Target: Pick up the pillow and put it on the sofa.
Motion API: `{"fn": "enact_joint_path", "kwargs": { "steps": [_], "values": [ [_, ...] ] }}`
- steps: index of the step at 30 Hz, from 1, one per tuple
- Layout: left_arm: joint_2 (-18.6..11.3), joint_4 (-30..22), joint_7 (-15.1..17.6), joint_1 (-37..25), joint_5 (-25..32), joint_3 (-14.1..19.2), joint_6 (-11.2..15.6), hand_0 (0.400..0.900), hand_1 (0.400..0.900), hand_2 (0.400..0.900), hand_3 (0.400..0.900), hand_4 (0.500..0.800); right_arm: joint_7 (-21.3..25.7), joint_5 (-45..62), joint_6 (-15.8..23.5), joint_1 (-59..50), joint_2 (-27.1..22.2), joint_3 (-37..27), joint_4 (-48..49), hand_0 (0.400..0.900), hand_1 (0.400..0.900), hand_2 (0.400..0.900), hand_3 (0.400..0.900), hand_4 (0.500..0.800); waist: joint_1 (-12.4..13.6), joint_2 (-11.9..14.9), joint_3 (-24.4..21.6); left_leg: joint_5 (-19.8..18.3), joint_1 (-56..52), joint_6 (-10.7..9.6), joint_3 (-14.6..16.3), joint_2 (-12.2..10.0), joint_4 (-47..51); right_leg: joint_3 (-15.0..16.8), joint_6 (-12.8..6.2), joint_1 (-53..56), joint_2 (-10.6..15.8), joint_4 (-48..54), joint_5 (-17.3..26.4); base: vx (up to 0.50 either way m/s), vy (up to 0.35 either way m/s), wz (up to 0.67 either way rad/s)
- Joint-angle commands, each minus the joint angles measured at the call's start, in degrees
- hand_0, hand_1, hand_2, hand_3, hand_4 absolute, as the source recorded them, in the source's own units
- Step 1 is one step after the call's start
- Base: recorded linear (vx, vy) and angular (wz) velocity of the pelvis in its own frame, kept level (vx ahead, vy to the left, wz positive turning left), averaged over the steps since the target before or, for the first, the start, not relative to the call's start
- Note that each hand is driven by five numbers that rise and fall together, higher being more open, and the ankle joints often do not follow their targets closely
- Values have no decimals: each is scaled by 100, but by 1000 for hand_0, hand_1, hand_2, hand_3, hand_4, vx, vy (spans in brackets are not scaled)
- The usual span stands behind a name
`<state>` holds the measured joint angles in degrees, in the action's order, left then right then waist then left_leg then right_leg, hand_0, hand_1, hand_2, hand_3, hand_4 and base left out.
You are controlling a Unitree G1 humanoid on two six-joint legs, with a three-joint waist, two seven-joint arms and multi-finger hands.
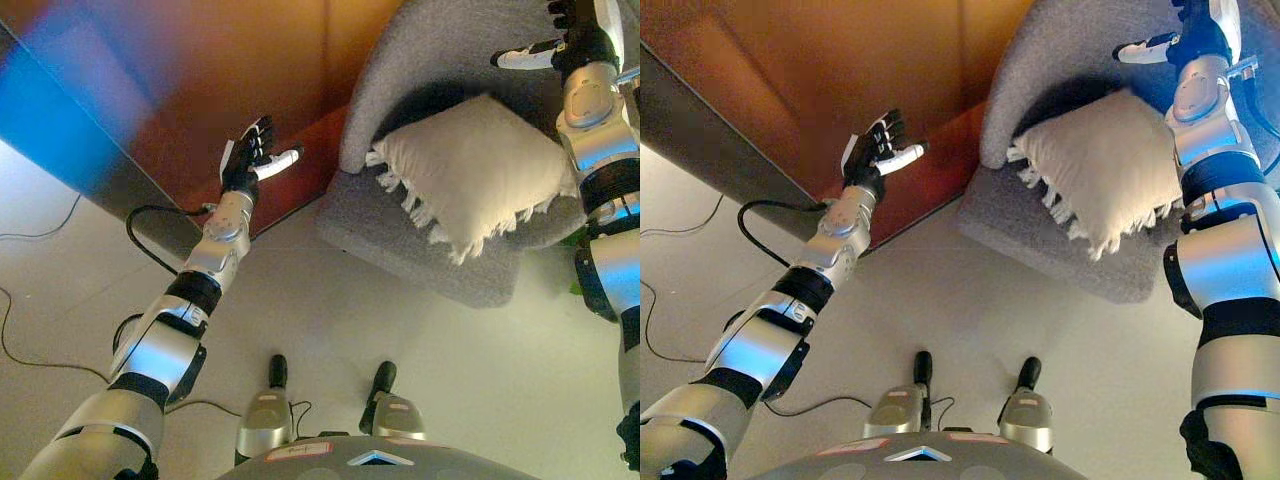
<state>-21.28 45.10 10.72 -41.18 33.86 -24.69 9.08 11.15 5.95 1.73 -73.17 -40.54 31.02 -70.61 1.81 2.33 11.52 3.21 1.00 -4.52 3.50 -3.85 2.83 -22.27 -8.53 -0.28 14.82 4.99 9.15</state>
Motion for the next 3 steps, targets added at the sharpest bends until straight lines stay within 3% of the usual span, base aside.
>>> {"fn": "enact_joint_path", "kwargs": {
  "steps": [1,3],
  "values": [
    [-275,-554,-31,-106,-269,74,475,900,900,900,900,800,314,16,448,-433,-440,98,323,900,900,900,900,800,128,129,-856,-289,-186,-246,-29,-358,-156,94,-350,239,168,1,27,4,22,-14],
    [-288,-738,-4,85,-304,193,472,900,900,900,900,800,380,203,548,-143,-415,-137,816,900,900,900,900,800,86,119,-865,-293,-216,-242,5,-369,-148,142,-339,238,158,1,23,6,19,-8]
  ]
}}
